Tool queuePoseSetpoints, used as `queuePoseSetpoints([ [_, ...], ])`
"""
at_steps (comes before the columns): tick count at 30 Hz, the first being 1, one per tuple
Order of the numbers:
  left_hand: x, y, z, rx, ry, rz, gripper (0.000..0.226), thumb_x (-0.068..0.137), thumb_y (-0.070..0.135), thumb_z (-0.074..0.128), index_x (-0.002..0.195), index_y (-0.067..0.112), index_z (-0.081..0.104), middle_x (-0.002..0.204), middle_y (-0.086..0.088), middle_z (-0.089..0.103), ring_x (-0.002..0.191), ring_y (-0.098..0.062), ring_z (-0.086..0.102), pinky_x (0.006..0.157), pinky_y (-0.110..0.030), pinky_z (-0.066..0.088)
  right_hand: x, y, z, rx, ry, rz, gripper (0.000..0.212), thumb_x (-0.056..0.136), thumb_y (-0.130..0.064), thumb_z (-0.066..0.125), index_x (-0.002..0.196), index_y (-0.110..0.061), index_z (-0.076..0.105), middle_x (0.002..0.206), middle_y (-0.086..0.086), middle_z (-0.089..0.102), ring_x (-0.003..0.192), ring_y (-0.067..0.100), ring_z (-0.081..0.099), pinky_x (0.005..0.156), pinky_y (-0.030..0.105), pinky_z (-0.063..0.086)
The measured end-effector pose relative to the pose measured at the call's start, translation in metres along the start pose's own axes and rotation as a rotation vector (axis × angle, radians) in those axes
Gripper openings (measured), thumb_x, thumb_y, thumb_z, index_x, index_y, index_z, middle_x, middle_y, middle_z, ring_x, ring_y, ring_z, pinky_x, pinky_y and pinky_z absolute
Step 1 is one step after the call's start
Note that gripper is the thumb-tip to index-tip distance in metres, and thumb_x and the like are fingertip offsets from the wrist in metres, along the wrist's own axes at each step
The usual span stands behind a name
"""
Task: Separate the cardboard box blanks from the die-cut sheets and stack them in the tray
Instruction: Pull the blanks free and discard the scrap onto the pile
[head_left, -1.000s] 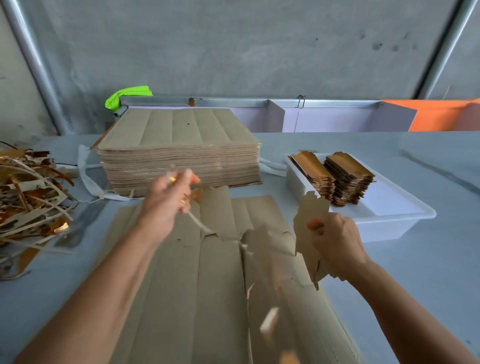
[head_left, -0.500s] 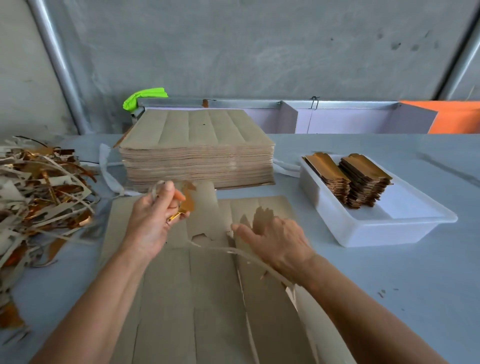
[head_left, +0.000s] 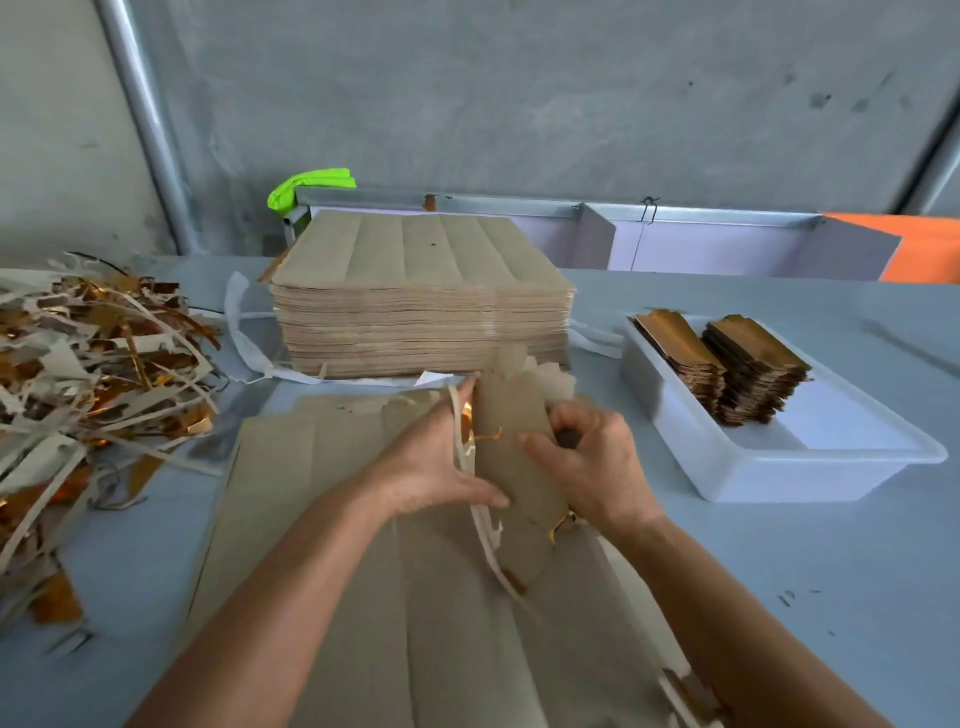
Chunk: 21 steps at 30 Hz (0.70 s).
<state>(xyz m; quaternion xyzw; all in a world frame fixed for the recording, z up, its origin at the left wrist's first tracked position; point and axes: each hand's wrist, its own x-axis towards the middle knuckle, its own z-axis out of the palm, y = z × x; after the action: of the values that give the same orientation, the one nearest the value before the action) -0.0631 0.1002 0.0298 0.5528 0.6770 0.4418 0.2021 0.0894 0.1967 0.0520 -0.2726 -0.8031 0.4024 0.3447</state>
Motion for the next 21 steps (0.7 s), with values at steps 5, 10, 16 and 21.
queuePoseSetpoints([
  [5, -0.003, 0.008, 0.005, -0.092, -0.290, -0.194, 0.077, 0.044, 0.045, 0.089, 0.109, 0.017, 0.059, 0.095, -0.012, 0.069, 0.078, -0.024, 0.064, 0.059, -0.037, 0.052, -0.010, 0.005, -0.003, 0.286, 0.186, 0.027, 0.025, 0.081, -0.010, 0.070, 0.063, 0.001, 0.055, 0.067, 0.022, 0.061, 0.060, 0.037, 0.053, 0.055, 0.045, 0.051],
  [10, -0.018, 0.017, 0.022, -0.233, -0.375, -0.214, 0.035, 0.059, 0.028, 0.089, 0.082, 0.022, 0.064, 0.069, 0.003, 0.061, 0.064, -0.014, 0.056, 0.046, -0.020, 0.043, -0.011, 0.005, 0.003, 0.399, 0.393, 0.073, 0.024, 0.081, -0.009, 0.070, 0.067, 0.004, 0.056, 0.065, 0.026, 0.055, 0.060, 0.026, 0.048, 0.056, 0.044, 0.048],
  [16, -0.037, 0.024, 0.036, -0.248, -0.343, -0.329, 0.014, 0.074, 0.007, 0.078, 0.080, 0.015, 0.068, 0.064, 0.003, 0.060, 0.057, -0.015, 0.044, 0.045, -0.017, 0.036, -0.005, 0.009, 0.001, 0.637, 0.566, 0.198, 0.029, 0.084, -0.010, 0.068, 0.063, -0.001, 0.050, 0.058, 0.006, 0.050, 0.057, 0.020, 0.045, 0.054, 0.031, 0.044],
  [21, -0.052, 0.021, 0.016, -0.280, -0.187, -0.206, 0.015, 0.080, 0.001, 0.069, 0.079, 0.016, 0.067, 0.069, 0.010, 0.062, 0.066, -0.003, 0.054, 0.063, -0.016, 0.046, 0.003, 0.021, -0.045, 0.451, 0.700, 0.215, 0.012, 0.086, -0.008, 0.061, 0.089, -0.018, 0.054, 0.075, -0.010, 0.059, 0.064, -0.001, 0.056, 0.063, 0.026, 0.049],
])
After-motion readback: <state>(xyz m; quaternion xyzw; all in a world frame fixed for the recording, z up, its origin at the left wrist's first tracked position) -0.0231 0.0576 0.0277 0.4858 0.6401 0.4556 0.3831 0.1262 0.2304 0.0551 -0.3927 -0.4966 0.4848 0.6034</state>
